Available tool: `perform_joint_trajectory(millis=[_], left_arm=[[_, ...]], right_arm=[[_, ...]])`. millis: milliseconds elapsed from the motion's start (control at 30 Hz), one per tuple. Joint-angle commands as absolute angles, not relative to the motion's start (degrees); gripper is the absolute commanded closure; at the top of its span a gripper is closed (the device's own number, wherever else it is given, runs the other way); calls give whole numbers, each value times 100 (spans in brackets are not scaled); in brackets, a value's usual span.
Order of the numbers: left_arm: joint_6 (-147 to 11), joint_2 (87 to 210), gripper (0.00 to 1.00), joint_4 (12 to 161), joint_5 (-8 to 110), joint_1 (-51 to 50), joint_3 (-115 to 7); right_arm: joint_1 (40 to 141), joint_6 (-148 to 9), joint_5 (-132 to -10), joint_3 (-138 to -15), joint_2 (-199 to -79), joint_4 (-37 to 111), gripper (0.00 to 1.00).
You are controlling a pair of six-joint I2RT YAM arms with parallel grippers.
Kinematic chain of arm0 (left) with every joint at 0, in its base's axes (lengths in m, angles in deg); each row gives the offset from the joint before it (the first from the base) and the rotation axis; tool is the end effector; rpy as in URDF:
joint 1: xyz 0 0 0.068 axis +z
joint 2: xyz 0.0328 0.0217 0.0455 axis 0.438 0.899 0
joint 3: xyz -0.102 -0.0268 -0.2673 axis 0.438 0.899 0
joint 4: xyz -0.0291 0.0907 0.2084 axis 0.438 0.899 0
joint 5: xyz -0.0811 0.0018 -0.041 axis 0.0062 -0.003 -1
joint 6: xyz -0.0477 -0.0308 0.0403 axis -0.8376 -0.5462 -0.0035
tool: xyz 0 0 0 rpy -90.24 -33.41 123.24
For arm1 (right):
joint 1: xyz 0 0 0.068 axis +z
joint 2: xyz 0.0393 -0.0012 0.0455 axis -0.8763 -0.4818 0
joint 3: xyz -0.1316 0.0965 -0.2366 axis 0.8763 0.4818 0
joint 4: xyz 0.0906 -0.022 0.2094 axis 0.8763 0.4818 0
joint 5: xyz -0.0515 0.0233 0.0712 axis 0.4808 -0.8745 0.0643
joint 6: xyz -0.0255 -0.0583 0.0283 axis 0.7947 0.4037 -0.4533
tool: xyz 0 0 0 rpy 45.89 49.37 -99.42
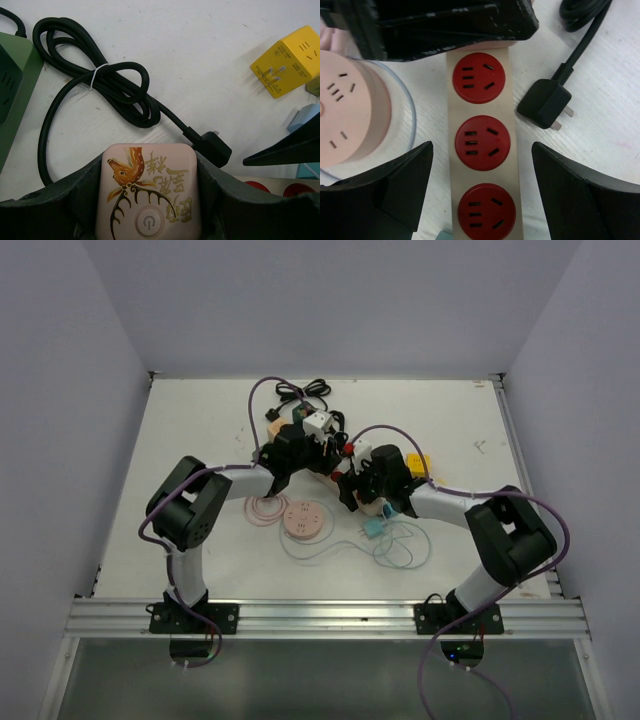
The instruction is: Pull the plug off the socket
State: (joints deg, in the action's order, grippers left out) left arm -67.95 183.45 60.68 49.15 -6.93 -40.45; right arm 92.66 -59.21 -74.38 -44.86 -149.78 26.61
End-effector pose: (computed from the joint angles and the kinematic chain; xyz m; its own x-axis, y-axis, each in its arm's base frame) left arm 0.3415 -0.2326 0.1974 -0.4605 0.0601 -0.8856 0.5870 0.7691 -0.2530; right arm 0.2647 0.1750 0.1983 -0.4855 -0.3631 -0.7953 -0.6737 0.7352 0.0756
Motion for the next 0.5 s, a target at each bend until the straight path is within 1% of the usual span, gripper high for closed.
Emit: perform_joint_trajectory(millis=[0, 100, 200, 233, 300, 333, 433, 467], left_arm=[[-7128, 17996, 100, 6162, 4809, -646, -4264], [-7145, 17943, 100, 6197, 4792, -637, -4290], [-7189, 17873, 100, 6180, 4818, -637, -4273], [-7198, 17864, 100, 6171, 4818, -637, -4273], [-7250, 17812, 100, 6171, 4836, -637, -4299], [-7268, 17794, 100, 6206, 4853, -637, -4316], [-7303, 17688, 100, 6224, 4871, -628, -4334], [-7286, 17653, 100, 6215, 4880, -628, -4343]], right_arm=[[9371, -5881, -6959, -4712, -15052, 2712, 17], [9380, -5907, -6870, -4616, -15034, 2615, 20], [9380, -5933, -6861, -4668, -15087, 2685, 29], [9380, -5942, -6861, -4668, -15096, 2703, 39], [9389, -5942, -6870, -4668, -15078, 2703, 48], [9389, -5951, -6861, -4660, -15070, 2703, 59], [9389, -5986, -6800, -4625, -15008, 2685, 82], [9372, -6012, -6808, -4616, -14991, 2703, 85]])
